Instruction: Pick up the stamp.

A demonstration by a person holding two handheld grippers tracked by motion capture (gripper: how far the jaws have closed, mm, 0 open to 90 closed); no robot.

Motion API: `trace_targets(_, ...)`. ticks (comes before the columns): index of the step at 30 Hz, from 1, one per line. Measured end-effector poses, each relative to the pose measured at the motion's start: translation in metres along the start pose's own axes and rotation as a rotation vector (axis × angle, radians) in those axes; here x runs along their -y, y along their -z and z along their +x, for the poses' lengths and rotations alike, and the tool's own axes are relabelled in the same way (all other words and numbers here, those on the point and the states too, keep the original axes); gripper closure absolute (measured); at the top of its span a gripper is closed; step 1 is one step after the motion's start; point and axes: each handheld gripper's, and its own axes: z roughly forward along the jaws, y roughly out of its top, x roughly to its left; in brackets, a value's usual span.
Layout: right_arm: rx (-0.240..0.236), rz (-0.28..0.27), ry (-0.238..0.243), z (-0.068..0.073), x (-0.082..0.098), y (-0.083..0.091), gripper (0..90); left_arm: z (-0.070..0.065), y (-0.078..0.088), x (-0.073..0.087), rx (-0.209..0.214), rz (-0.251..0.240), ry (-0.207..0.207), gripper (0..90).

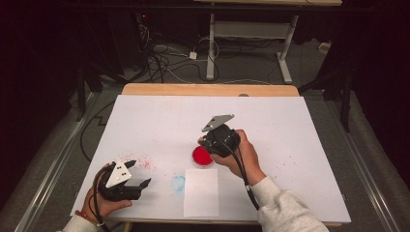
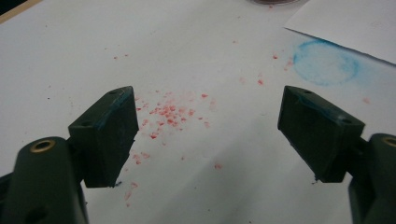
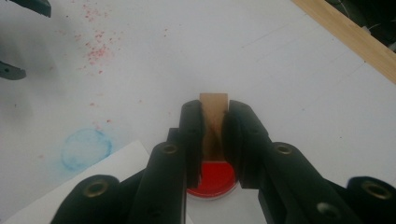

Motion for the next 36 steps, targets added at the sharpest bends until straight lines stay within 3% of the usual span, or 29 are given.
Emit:
trace_targets(5, 0.002, 0.023, -0.005, -0.001, 0.006, -0.009, 76.2, -0.001, 0.000, 0.000, 0.004, 0.002, -0.002, 19.5)
trace_targets(13, -0.007, 0.094, -0.022, -0.002, 0.025, -0.043, 76.3, 0.000, -0.001, 0.001, 0.010, 0.011, -0.004, 19.5)
trace_targets(19, -0.020, 0.134, -0.028, -0.003, 0.032, -0.060, 76.2, 0.000, -0.002, 0.001, 0.013, 0.014, -0.003, 19.5)
trace_targets(36, -0.041, 0.143, -0.031, -0.005, 0.040, -0.070, 76.3, 0.002, -0.002, 0.002, 0.015, 0.016, 0.000, 19.5)
